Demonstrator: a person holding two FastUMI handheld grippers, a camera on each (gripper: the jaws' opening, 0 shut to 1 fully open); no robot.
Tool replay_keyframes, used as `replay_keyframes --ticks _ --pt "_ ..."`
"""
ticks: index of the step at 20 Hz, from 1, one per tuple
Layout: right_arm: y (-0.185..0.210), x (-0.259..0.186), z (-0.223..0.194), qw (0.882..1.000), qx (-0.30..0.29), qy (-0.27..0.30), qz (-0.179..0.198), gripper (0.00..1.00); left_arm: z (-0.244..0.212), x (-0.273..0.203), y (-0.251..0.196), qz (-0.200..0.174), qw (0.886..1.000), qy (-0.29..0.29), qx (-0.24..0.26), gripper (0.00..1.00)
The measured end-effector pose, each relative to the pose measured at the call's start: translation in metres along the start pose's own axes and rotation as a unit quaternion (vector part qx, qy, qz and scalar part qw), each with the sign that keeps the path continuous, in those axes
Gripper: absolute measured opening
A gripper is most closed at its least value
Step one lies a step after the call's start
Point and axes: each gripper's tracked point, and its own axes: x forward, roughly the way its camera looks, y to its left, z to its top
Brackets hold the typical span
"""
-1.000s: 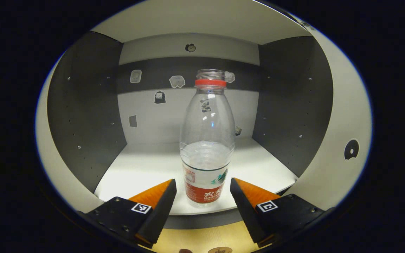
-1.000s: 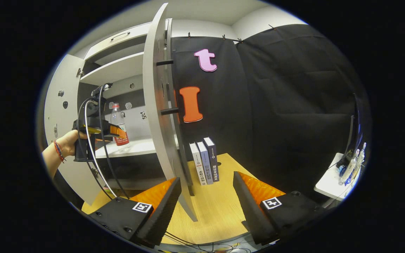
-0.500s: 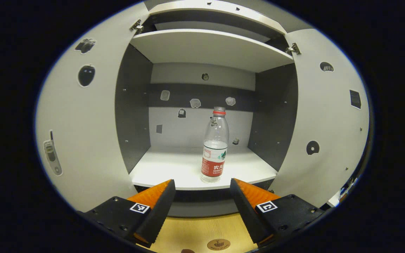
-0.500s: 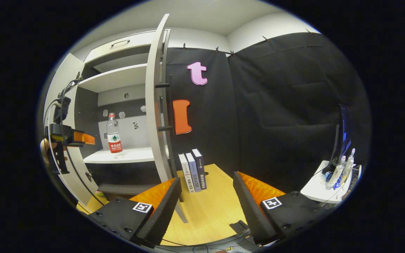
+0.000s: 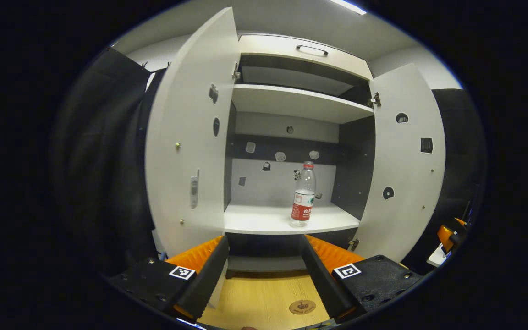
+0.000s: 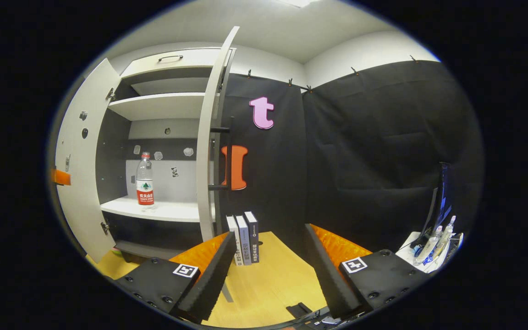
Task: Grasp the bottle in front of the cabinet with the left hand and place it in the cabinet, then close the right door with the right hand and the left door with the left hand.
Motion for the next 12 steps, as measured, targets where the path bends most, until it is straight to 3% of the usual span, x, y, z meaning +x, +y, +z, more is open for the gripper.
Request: replay_keyframes --ticks 1,2,3,6,7,8,12 --pt "0.001 0.009 0.002 1.000 -0.004 -0.006 0.001 0.97 0.004 -0.008 0.008 0.005 1.000 -0.007 0.002 0.95" --pt "0.004 0.018 0.003 1.000 -0.006 -0.007 0.005 0.88 0.008 -0.016 0.015 0.011 1.000 -0.013 0.007 0.95" --pt "0.006 0.026 0.003 1.000 -0.005 -0.006 0.009 0.97 0.013 -0.023 0.021 0.015 1.000 -0.020 0.011 0.95" --pt "0.012 0.051 -0.010 1.000 0.000 0.012 0.015 0.97 0.021 -0.038 0.032 0.025 0.999 -0.035 0.011 0.95" --pt "0.011 0.057 -0.013 1.000 0.003 0.019 0.014 0.89 0.023 -0.041 0.035 0.025 0.999 -0.037 0.008 0.95" --pt "0.011 0.062 -0.015 1.000 0.007 0.021 0.011 0.98 0.024 -0.045 0.036 0.024 0.999 -0.039 0.001 0.95" --pt "0.019 0.067 -0.011 1.000 0.004 0.016 0.019 0.98 0.028 -0.047 0.035 0.014 0.999 -0.045 -0.015 0.96"
